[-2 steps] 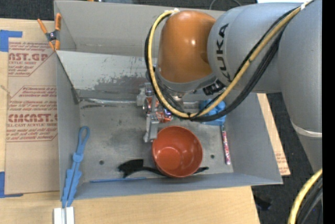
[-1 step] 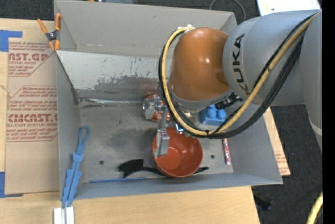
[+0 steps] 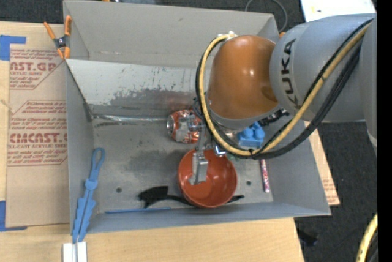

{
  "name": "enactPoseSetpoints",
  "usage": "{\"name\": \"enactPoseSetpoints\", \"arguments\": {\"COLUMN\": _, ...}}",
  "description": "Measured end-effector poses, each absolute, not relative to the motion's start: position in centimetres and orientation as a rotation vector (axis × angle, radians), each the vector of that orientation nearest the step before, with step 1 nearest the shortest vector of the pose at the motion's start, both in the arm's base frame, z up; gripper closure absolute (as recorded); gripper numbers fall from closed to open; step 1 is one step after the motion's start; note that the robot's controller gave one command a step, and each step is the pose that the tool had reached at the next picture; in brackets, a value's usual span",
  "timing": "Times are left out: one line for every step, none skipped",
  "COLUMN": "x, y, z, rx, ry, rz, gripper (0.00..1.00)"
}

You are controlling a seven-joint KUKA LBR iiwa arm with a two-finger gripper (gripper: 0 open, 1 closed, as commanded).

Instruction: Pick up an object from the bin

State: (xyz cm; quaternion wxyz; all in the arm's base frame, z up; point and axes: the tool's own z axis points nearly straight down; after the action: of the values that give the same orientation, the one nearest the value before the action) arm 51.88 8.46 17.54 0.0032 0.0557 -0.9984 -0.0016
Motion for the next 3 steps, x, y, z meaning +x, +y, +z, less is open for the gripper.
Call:
{"name": "enactPoseSetpoints", "arguments": {"x": 51.8, "y": 7.8, "z": 23.2, "rx": 0.382, "ry": -3.110, "rz": -0.003, "gripper": 0.00}}
{"name": "enactPoseSetpoints", "arguments": {"x": 51.6, "y": 2.7, "z": 20.8, "rx": 0.603, "ry": -3.090, "rz": 0.000, "gripper": 0.00}}
{"name": "enactPoseSetpoints", "arguments": {"x": 51.7, "y": 2.3, "z": 18.0, "rx": 0.382, "ry": -3.120, "rz": -0.005, "gripper": 0.00}}
